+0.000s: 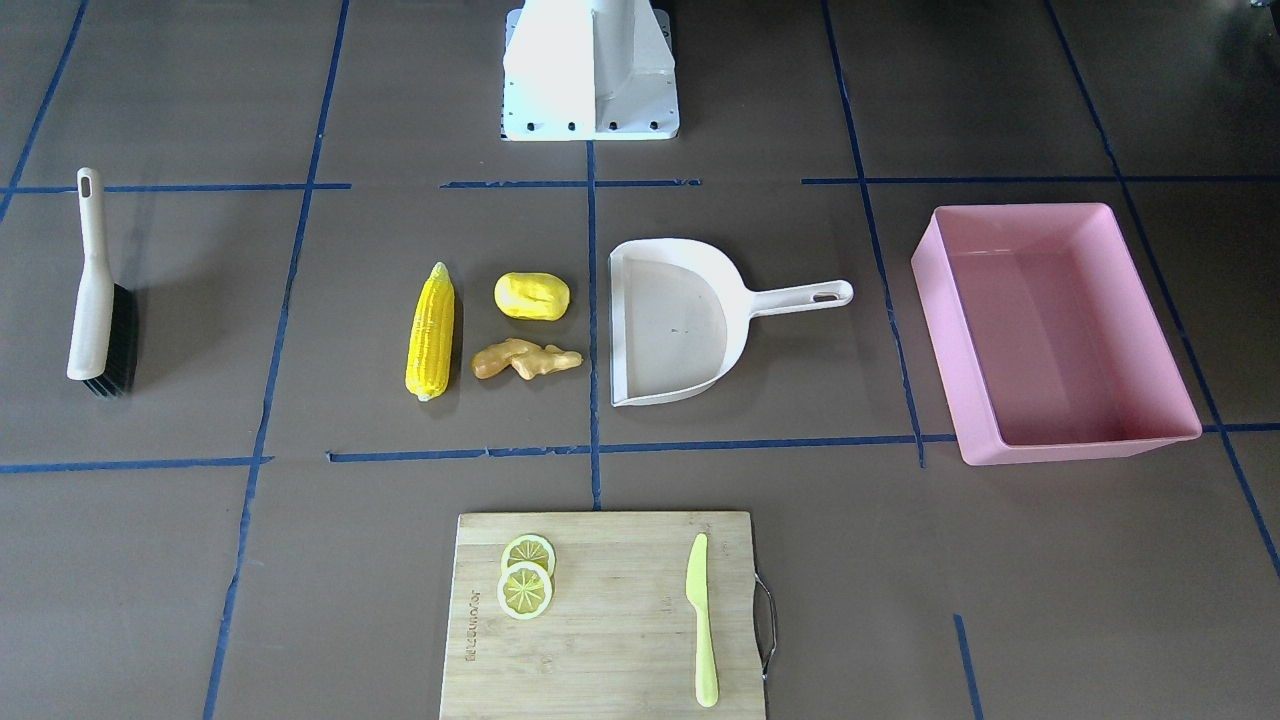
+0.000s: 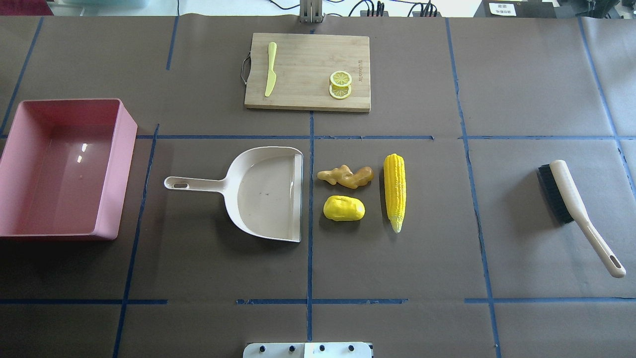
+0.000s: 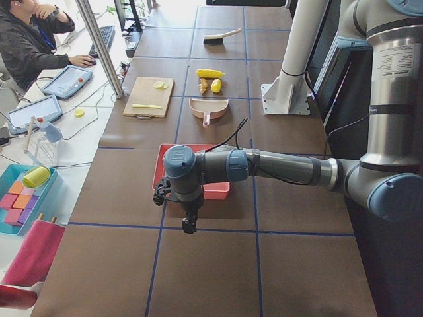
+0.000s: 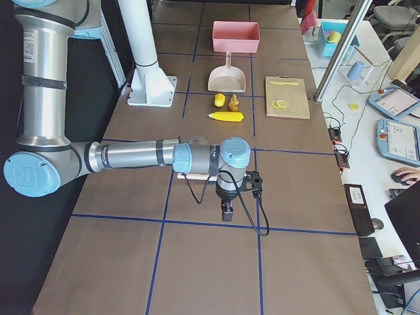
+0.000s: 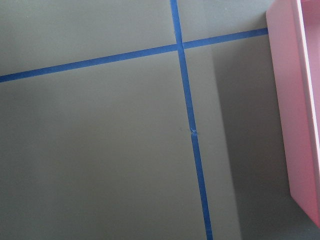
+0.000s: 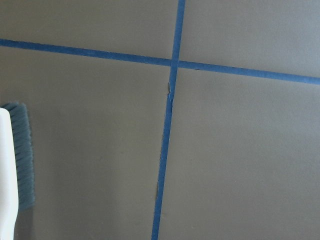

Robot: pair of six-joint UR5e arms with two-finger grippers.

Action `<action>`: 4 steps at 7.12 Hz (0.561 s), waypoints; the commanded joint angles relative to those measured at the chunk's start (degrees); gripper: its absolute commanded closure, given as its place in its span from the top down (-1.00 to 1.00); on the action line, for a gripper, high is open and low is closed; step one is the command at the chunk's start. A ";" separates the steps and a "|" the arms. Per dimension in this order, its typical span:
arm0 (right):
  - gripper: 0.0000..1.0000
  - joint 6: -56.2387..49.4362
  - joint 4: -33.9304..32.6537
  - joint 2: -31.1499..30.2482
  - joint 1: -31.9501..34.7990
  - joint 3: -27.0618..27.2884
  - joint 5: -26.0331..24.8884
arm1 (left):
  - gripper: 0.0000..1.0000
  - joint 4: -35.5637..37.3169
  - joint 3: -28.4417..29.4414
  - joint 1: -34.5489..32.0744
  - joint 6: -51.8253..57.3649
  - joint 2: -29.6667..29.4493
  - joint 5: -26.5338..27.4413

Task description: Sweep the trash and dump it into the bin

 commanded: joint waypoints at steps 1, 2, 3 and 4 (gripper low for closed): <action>1.00 1.17 0.02 0.72 -0.62 2.27 2.33 | 1.00 0.00 0.08 0.03 0.00 0.00 0.00; 1.00 1.61 0.45 1.07 -4.19 5.06 3.39 | 1.00 0.00 0.08 0.03 0.00 0.00 0.00; 1.00 10.49 1.24 1.25 -7.97 8.92 3.67 | 1.00 0.09 0.08 0.03 0.00 0.00 0.00; 1.00 20.76 6.90 1.08 -13.93 11.13 2.89 | 1.00 0.00 0.08 0.12 0.00 0.00 0.00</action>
